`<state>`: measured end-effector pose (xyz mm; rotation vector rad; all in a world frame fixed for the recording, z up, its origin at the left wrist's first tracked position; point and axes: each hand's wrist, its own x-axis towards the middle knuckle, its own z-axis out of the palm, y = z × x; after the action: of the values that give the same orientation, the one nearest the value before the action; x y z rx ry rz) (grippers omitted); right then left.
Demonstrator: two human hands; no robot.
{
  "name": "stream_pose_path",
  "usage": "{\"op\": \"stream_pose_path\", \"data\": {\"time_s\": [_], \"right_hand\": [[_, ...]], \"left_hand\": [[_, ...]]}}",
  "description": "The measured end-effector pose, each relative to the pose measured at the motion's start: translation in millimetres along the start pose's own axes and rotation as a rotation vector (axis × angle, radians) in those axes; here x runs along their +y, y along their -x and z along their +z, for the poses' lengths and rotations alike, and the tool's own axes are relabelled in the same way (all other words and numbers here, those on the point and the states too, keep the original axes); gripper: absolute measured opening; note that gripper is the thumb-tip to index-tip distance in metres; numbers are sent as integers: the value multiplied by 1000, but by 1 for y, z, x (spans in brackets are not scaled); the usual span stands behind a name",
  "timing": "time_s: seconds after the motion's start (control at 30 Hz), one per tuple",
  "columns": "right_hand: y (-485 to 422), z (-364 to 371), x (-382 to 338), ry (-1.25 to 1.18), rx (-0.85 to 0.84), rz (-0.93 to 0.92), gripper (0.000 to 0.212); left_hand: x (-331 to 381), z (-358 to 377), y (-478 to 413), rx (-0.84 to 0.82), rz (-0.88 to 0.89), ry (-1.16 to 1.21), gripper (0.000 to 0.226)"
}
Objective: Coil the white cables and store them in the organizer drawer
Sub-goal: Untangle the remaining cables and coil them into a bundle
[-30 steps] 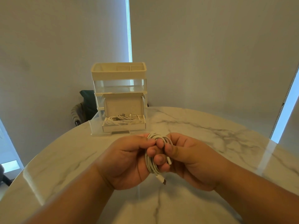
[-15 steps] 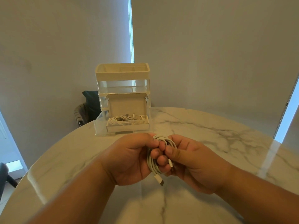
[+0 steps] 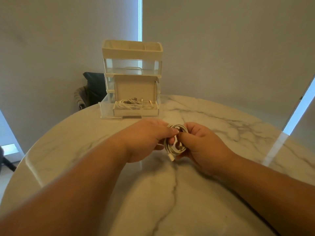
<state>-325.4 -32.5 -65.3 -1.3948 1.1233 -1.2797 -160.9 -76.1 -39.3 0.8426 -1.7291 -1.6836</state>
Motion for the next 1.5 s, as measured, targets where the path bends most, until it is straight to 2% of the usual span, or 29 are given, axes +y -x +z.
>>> {"op": "stream_pose_path", "data": {"time_s": [0.1, 0.2, 0.43, 0.57, 0.73, 0.87, 0.97, 1.03, 1.17, 1.37, 1.5], "right_hand": [[-2, 1, 5, 210, 149, -2, 3], [-1, 4, 6, 393, 262, -2, 4], [-4, 14, 7, 579, 461, -57, 7], [0, 22, 4, 534, 501, -50, 7], [-2, 20, 6, 253, 354, -24, 9], [-11, 20, 8, 11, 351, -35, 34], [-15, 18, 4, -101, 327, -44, 48], [-18, 17, 4, -128, 312, -52, 49], [-19, 16, 3, -148, 271, -68, 50], [-22, 12, 6, -139, 270, -53, 51], [-24, 14, 7, -122, 280, -39, 46]], "left_hand": [[-8, 6, -5, 42, -14, -49, 33], [-15, 17, -11, 179, -24, -188, 18], [-7, 37, -6, 332, 13, -254, 19], [-3, 44, 1, 359, 42, -219, 17], [-7, 42, -1, 393, 59, -219, 16], [-13, 35, -7, 364, 52, -173, 27], [-15, 31, -10, 299, 11, -61, 17], [-17, 28, -14, 288, 1, -57, 23], [-20, 23, -21, 213, -46, 41, 14], [-25, 18, -23, 227, 37, -20, 21], [-23, 21, -23, 273, 58, -144, 13]]}}
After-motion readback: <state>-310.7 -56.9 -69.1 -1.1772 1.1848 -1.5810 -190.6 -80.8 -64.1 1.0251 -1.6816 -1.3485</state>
